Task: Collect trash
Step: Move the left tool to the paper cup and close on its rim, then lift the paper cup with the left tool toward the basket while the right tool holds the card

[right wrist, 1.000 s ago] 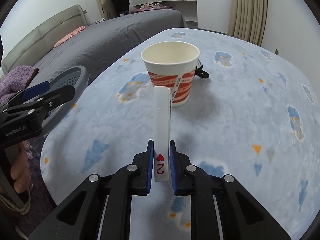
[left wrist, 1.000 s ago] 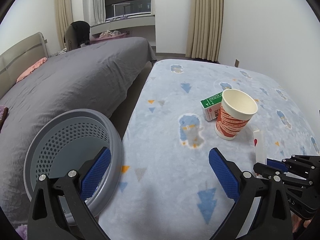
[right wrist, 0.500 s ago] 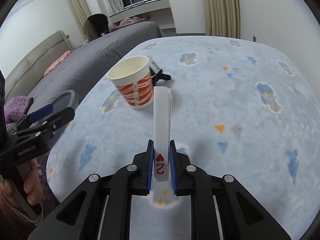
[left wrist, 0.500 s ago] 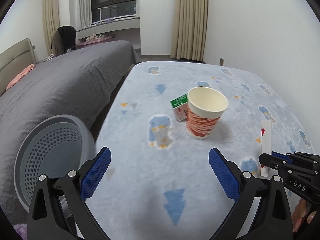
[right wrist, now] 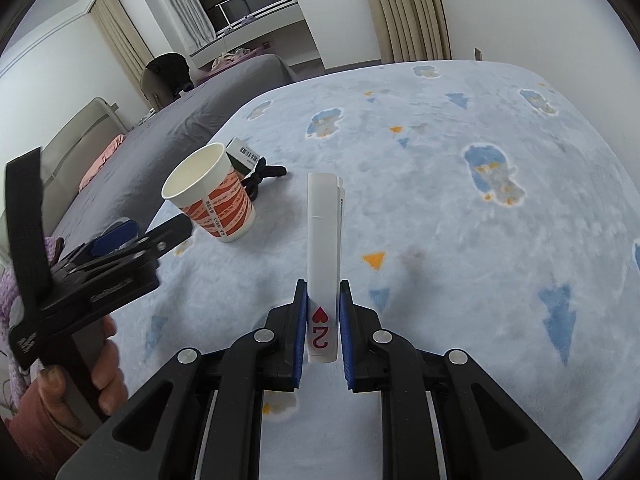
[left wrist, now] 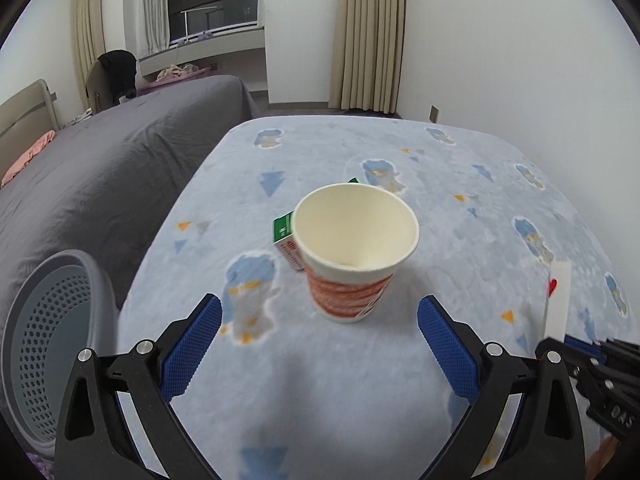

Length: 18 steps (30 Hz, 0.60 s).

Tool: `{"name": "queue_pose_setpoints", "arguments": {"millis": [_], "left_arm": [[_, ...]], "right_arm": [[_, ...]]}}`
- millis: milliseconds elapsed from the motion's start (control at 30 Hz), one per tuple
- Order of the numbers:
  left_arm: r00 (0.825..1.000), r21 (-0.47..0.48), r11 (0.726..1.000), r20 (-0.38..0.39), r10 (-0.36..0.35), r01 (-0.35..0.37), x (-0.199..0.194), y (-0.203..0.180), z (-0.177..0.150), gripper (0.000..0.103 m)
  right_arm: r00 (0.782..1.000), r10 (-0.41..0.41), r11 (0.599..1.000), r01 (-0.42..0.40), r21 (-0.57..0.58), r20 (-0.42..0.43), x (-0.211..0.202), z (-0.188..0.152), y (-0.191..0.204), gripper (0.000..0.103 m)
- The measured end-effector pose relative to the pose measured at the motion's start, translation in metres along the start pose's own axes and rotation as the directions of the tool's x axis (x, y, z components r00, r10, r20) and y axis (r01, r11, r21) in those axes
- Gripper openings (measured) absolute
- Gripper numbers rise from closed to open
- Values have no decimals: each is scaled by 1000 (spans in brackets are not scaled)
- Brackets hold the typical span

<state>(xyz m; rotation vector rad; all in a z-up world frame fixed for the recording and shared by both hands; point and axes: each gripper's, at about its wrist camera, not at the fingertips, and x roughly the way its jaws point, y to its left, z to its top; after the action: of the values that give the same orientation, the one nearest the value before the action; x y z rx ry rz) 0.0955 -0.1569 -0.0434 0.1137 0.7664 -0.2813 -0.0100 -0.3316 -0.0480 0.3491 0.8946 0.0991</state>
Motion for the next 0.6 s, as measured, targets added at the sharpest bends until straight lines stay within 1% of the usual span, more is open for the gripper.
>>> {"name": "queue_pose_setpoints", "arguments": {"millis": [200, 367, 467, 533, 567, 600], "left_arm": [[1000, 3, 1000, -8, 15, -15, 29, -15, 11, 96], [999, 10, 999, -12, 36, -36, 45, -21, 14, 96], [999, -6, 999, -8, 32, -32, 49, -20, 17, 93], [1000, -9, 1000, -11, 21, -21, 49, -19, 17, 75], [1000, -8, 1000, -17, 19, -19, 50, -19, 17, 71], [1000, -7, 1000, -22, 15, -15, 51, -19, 16, 63]], "right_arm": [[1000, 24, 999, -25, 48, 2, -1, 7, -12, 15], [999, 41, 997, -41, 59, 2, -1, 9, -13, 15], [999, 45, 997, -45, 62, -7, 2, 9, -15, 15], [999, 45, 997, -44, 64, -11, 3, 9, -15, 15], [999, 43, 997, -42, 64, -13, 4, 8, -15, 15], [999, 42, 997, -41, 65, -13, 4, 8, -15, 15]]}}
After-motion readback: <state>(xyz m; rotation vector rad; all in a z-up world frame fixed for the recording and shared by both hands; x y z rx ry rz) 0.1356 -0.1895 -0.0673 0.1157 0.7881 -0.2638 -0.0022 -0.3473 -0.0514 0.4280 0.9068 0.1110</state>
